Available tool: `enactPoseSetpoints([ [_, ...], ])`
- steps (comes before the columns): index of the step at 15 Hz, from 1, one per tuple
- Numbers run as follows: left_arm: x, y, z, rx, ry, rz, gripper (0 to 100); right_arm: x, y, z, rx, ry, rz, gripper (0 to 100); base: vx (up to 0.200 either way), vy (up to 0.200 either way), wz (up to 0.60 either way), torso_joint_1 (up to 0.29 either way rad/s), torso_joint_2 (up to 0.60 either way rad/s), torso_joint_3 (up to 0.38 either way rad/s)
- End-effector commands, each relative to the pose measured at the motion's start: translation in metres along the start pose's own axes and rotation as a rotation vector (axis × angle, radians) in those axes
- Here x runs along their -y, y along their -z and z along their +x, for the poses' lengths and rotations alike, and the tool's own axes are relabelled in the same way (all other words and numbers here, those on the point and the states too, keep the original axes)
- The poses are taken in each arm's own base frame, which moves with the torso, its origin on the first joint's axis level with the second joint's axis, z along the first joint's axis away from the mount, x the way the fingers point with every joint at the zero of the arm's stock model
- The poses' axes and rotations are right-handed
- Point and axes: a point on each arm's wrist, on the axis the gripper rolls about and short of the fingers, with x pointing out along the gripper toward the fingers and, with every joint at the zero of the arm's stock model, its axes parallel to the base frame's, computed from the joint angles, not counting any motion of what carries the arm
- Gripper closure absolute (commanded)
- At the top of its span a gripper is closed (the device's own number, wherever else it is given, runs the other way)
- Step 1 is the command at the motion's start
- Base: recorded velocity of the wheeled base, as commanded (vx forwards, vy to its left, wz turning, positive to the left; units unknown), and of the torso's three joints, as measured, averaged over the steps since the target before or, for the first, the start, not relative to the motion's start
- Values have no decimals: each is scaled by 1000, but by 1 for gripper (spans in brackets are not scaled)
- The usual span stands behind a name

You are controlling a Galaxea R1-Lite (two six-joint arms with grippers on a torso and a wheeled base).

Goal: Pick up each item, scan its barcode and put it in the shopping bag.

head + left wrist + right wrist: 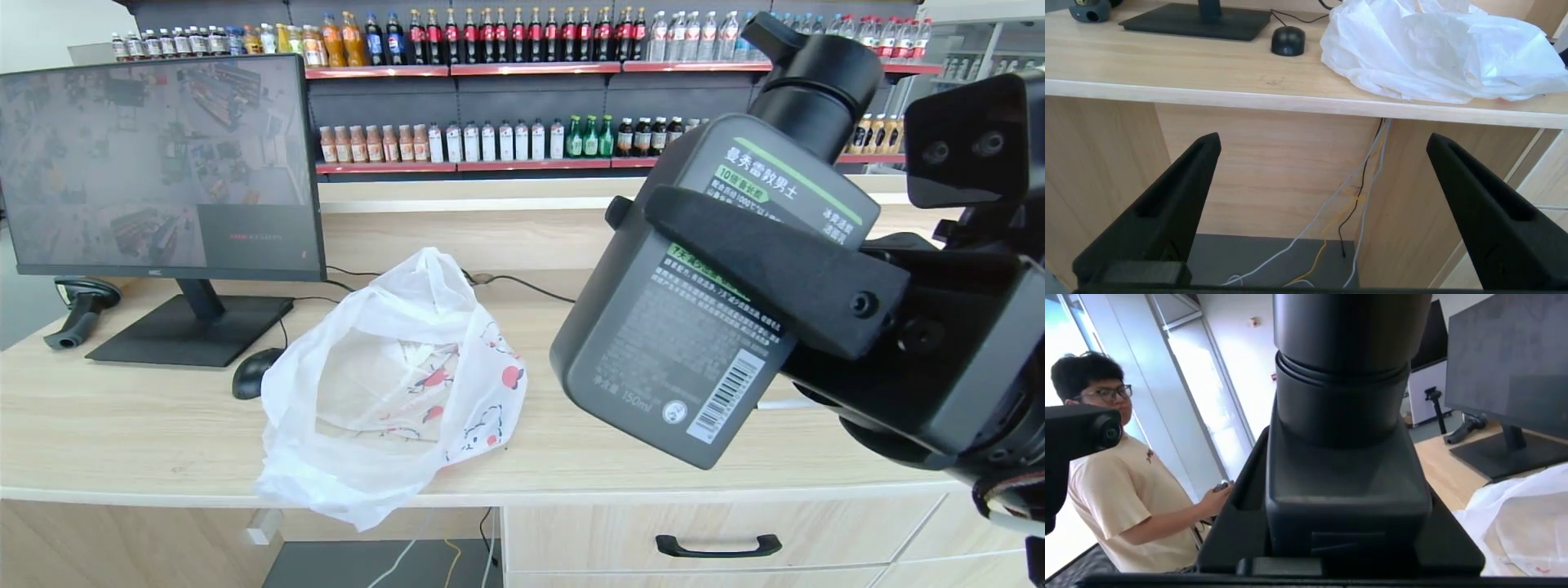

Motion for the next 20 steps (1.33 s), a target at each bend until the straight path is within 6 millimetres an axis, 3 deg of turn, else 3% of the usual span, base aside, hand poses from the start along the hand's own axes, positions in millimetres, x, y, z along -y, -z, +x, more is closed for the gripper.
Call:
enactPoseSetpoints([
  [1, 0, 0, 0, 1, 0, -1, 0, 0, 2, -1, -5, 2, 1, 100, 0, 0, 0, 0, 0, 0],
  [9, 0, 0, 0, 1, -2, 1, 0, 6, 15, -15, -29, 43, -77, 100, 0, 0, 0, 0, 0, 0],
  [14, 0, 0, 0, 1, 0, -1, 0, 49, 13, -31, -57, 199, -326, 100, 0, 0, 0, 0, 0, 0],
  [16, 0, 0, 0, 1, 0, -1, 0, 55, 15, -36, -80, 233, -392, 100, 0, 0, 0, 0, 0, 0],
  [20, 0, 0, 0, 1, 0, 1, 0, 72, 22, -40, -39, 484, -534, 100, 0, 0, 0, 0, 0, 0],
])
